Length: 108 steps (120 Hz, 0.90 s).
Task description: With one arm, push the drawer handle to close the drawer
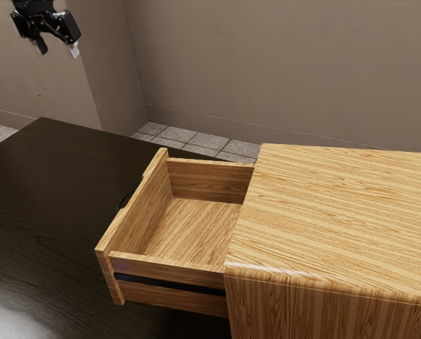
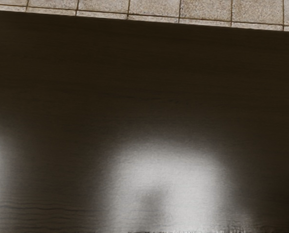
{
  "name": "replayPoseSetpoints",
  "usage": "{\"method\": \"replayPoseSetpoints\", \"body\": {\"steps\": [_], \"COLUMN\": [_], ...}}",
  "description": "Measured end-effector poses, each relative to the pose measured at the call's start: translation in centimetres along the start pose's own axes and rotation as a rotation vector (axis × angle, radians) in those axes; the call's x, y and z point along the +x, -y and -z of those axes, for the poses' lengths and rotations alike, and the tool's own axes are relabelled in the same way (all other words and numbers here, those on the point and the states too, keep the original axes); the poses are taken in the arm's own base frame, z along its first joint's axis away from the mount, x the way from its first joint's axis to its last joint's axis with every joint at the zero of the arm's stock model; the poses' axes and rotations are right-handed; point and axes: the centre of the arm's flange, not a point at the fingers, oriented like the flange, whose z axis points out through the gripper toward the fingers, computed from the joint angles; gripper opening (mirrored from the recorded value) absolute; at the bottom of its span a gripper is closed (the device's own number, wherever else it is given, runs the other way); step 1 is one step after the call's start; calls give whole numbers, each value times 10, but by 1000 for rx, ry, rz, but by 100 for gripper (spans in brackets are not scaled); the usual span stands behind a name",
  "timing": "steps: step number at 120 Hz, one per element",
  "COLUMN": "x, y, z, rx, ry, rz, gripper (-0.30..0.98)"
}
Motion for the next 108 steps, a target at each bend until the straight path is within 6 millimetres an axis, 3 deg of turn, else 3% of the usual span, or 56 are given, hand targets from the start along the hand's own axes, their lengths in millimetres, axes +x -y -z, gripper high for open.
{"method": "replayPoseSetpoints", "body": {"steps": [43, 46, 50, 53, 58, 67, 74, 82, 90, 97, 108], "x": [1, -1, -18, -35, -57, -84, -99, -114, -164, -209, -237], "y": [-1, -2, -11, -26, -52, -101, -132, -132, -101, -102, -107], "z": [-2, 16, 73, 115, 155, 193, 206, 203, 178, 133, 56], "rx": [11, 18, 39, 45, 42, 12, -16, -28, -66, -72, -46], "ry": [6, -23, -110, -170, -222, -263, -267, -210, -102, -7, 108], "rz": [-67, -74, -98, -131, -192, -313, -400, -431, -448, -507, -564], "gripper": [66, 66, 66, 66, 66, 66, 66, 66, 66, 66, 66]}}
